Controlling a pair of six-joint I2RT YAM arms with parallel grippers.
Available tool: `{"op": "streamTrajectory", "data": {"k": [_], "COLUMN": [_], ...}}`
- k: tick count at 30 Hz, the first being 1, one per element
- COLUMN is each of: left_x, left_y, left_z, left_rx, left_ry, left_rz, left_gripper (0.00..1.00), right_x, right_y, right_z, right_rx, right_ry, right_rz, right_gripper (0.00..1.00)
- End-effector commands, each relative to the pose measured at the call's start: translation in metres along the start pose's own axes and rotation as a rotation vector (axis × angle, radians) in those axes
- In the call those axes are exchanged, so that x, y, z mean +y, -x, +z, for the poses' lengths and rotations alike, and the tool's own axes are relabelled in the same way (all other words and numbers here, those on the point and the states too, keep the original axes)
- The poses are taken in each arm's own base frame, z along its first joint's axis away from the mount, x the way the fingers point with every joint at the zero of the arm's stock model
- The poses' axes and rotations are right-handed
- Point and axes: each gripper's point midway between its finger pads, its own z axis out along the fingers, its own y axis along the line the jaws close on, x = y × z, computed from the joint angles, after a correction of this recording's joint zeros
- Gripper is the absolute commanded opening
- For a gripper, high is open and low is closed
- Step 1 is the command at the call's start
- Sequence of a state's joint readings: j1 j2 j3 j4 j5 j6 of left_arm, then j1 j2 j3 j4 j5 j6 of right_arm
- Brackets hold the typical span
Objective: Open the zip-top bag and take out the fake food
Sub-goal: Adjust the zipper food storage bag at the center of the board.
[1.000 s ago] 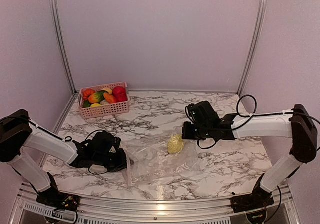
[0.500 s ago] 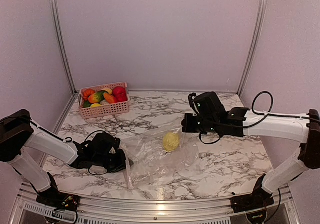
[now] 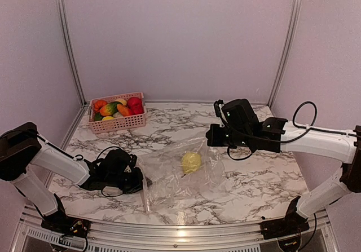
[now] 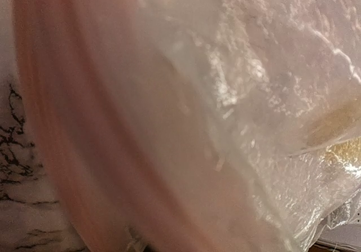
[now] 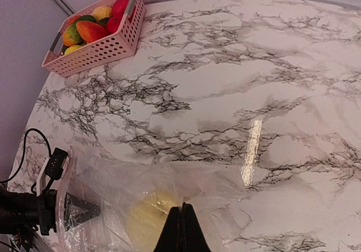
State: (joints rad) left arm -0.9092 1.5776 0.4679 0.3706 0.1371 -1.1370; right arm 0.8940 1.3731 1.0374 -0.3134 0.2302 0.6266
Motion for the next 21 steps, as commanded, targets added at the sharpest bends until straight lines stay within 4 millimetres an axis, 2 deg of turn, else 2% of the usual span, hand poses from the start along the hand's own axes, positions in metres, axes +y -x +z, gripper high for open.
{"op": "streamTrajectory", "data": {"k": [1, 4, 8, 13, 21], "left_x": [0.023, 0.016, 0.008, 0.003, -0.016], "left_y": [-0.010, -0.010, -0.012, -0.013, -0.008], "left_z": [0.002, 0.001, 0.000, 0.000, -0.007], "left_rx": [0.023, 0.020, 0.022, 0.024, 0.004], "left_ry": [0.061, 0.012, -0.049, -0.090, -0.155], "left_rz": [0.014, 0.027, 0.028, 0.015, 0.062], "left_gripper": [0.15, 0.16, 0.16, 0.21, 0.30], "right_x": [0.014, 0.012, 0.022, 0.023, 0.039], "right_y": [0.023, 0.020, 0.018, 0.017, 0.021], "right_z": [-0.017, -0.012, -0.012, -0.010, -0.015], "right_rx": [-0.054, -0.041, -0.027, -0.019, -0.020], "right_ry": [0.034, 0.020, 0.046, 0.045, 0.079], "right_rz": [-0.008, -0.020, -0.029, -0.033, -0.047], "right_gripper": [0.00, 0.00, 0.00, 0.00, 0.00]}}
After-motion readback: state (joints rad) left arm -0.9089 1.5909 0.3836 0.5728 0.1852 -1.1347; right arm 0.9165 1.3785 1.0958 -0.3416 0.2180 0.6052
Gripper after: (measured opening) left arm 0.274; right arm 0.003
